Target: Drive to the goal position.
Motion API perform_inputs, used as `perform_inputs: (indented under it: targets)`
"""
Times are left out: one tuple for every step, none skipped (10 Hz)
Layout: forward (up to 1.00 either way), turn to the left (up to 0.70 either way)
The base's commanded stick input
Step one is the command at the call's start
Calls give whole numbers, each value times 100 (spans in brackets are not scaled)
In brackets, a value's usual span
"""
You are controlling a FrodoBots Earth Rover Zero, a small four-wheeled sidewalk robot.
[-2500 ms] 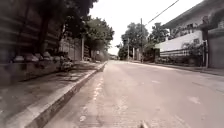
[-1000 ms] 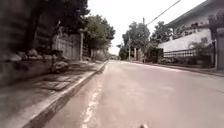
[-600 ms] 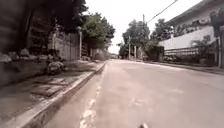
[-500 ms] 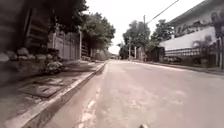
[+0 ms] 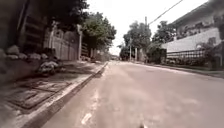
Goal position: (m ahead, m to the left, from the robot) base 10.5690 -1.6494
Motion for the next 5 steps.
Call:
perform_inputs:
  targets:
    - [70,0]
    - [70,0]
    - [70,-18]
    - [70,-33]
    - [70,-10]
